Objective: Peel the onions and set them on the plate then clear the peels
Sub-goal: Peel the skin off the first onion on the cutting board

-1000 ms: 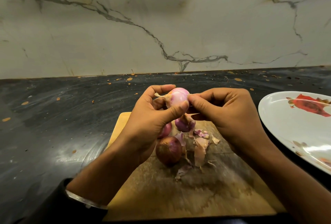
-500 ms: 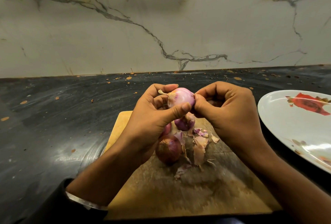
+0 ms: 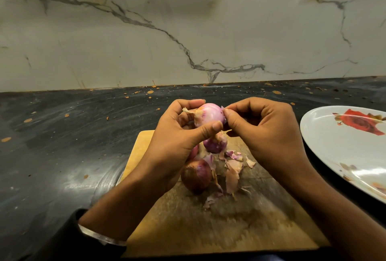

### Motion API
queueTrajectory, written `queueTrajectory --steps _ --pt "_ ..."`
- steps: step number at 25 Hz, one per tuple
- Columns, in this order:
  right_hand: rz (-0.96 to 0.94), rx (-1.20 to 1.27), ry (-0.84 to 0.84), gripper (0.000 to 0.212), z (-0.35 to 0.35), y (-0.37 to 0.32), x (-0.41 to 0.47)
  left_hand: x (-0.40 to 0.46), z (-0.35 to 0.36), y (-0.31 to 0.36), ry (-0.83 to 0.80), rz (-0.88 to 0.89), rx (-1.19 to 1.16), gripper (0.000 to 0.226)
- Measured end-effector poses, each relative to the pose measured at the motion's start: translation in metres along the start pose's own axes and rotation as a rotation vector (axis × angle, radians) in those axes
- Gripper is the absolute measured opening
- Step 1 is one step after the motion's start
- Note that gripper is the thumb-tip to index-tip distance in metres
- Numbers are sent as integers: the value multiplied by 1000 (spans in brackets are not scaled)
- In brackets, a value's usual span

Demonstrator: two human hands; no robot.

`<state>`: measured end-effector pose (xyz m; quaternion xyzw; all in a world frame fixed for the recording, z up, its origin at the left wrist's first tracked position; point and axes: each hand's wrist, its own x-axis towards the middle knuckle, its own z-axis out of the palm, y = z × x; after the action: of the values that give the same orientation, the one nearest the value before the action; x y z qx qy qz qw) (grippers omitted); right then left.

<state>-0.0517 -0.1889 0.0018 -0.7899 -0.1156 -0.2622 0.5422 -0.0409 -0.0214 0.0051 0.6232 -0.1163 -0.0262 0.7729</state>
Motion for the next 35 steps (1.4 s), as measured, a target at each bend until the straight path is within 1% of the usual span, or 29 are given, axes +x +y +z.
queueTrajectory --steps 4,8,10,12,15,19,21,26,30,35 --pt "-12 -73 47 6 2 1 -1 0 0 -1 -12 -16 6 58" --pt "78 -36 103 7 -3 4 4 0 -1 0 -64 -48 -98 55" --pt "116 -120 68 7 -7 7 7 1 0 -1 -78 -45 -127 54" --pt "151 -158 13 12 -9 8 9 2 0 -1 -78 -35 -152 54" --pt "165 -90 -74 17 -9 6 8 4 -2 -2 -60 -12 -147 56" --pt "145 140 -73 14 -8 -3 5 4 -3 -2 -72 31 -56 58" --pt "125 167 -99 17 -7 -6 4 3 -2 -2 -73 29 -36 58" --pt "100 110 -98 10 -8 -7 4 2 -2 -2 -56 11 -46 58" --pt "77 42 -76 5 -7 -8 1 2 -1 -2 -55 27 -1 58" --pt "65 -30 4 8 -6 -7 1 0 0 -3 -73 38 37 56"
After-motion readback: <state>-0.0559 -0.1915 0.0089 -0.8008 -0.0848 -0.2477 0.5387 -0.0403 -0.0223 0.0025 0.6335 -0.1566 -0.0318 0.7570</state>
